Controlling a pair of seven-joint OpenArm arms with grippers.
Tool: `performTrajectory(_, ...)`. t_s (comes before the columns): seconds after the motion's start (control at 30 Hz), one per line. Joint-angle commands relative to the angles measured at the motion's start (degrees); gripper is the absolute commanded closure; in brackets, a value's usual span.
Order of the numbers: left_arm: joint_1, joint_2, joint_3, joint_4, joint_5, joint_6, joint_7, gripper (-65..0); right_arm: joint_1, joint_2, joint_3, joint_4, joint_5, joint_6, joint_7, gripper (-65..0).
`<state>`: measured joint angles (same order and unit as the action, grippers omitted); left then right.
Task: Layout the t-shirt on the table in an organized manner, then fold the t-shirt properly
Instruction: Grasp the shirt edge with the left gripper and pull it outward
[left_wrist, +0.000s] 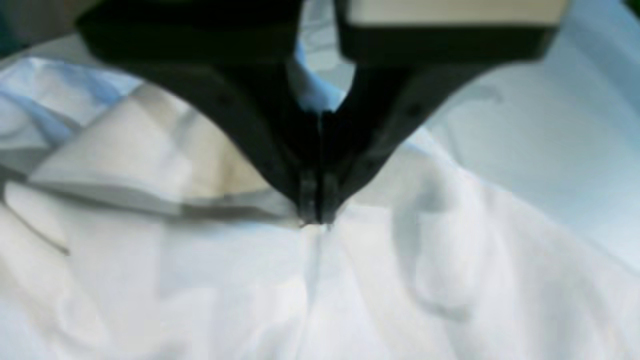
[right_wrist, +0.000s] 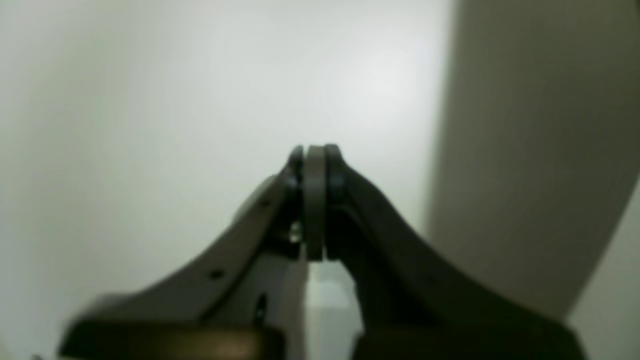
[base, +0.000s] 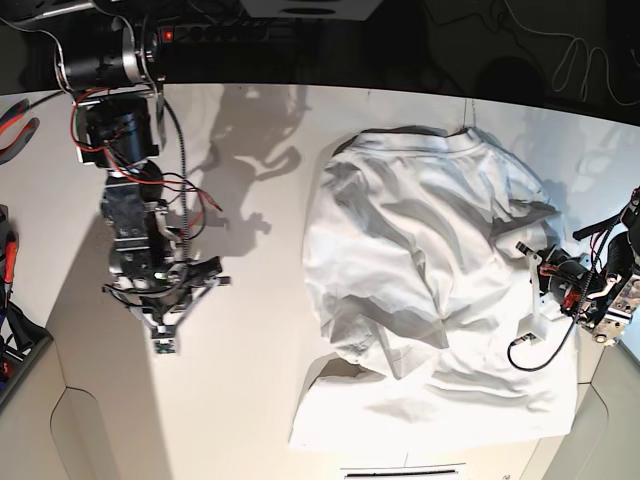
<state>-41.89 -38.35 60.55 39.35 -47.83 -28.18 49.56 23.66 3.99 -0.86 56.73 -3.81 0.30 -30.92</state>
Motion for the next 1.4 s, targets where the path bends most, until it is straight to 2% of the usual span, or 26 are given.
performTrajectory(0.0,-0.39,-0.02,-0.61,1.03,-2.78,-2.23,-0.07,0.0,1.55,0.59,0.76,0.81,2.19,2.32,-0.09,0.0)
performTrajectory(0.1,0.87,0.76,-5.44,3.87,-6.40,-7.43,-0.68,0.0,1.22,0.46,1.88,2.08,10.19,12.83,-3.98,0.0)
performTrajectory(0.17,1.97,0.92,-11.43,7.02,-10.64,-11.69,-1.38,0.0,-0.28,-0.76,1.88,5.84,14.16,17.33,-5.40,0.0)
performTrajectory(0.23,3.23,1.05,-18.58,10.43,-15.23,-11.82,-1.51,0.0,-2.86,-2.47,1.86,12.61,15.87,18.18,-6.25,0.0)
performTrajectory(0.37,4.94,1.22,-31.21,13.90,-16.92,-11.82,-2.25,0.0,-8.90,-6.97,1.84,28.50,19.19,18.21,-10.21,0.0)
performTrajectory(0.43,4.87,1.22,-34.60,13.90,-13.27,-11.82,-4.13,0.0,-12.02,-9.16,1.38,34.10,21.79,19.74,-12.20,0.0)
performTrajectory(0.5,4.79,1.20,-35.74,13.84,-4.04,-11.82,-9.42,0.0,-15.23,-11.06,0.26,36.79,23.41,20.83,-12.24,0.0)
performTrajectory(0.6,5.77,1.38,-35.54,13.49,9.66,-11.82,-18.14,0.0,-19.87,-12.61,-2.82,36.63,23.71,20.94,-12.22,0.0)
performTrajectory(0.63,6.16,1.51,-35.12,13.09,12.46,-9.57,-20.68,0.0,-21.49,-12.61,-4.07,36.28,23.74,20.94,-12.22,0.0)
performTrajectory(0.77,7.21,3.58,-34.64,9.38,22.14,-2.49,-28.28,0.0,-27.19,-12.59,-7.41,34.91,22.84,20.90,-11.98,0.0)
performTrajectory(0.83,7.48,5.40,-34.62,5.38,26.62,-0.68,-31.98,0.0,-29.31,-12.57,-7.50,34.03,21.20,20.44,-11.30,0.0)
performTrajectory(0.93,7.67,7.82,-34.32,-2.62,29.03,0.63,-34.36,0.0,-31.04,-11.82,-7.34,31.98,16.74,19.02,-9.55,0.0)
performTrajectory(1.03,8.20,9.05,-34.14,-9.27,29.70,0.52,-33.33,0.0,-30.82,-8.98,-7.32,29.75,13.97,16.26,-6.97,0.0)
performTrajectory(1.2,11.54,7.37,-34.16,-9.92,27.74,0.00,-30.34,0.0,-27.65,-3.52,-6.67,26.51,10.40,12.81,-2.47,0.0)
performTrajectory(1.37,15.45,4.74,-34.25,-4.61,13.99,-5.25,-15.19,0.0,-19.52,-0.68,-2.91,19.63,9.77,12.72,-2.25,0.0)
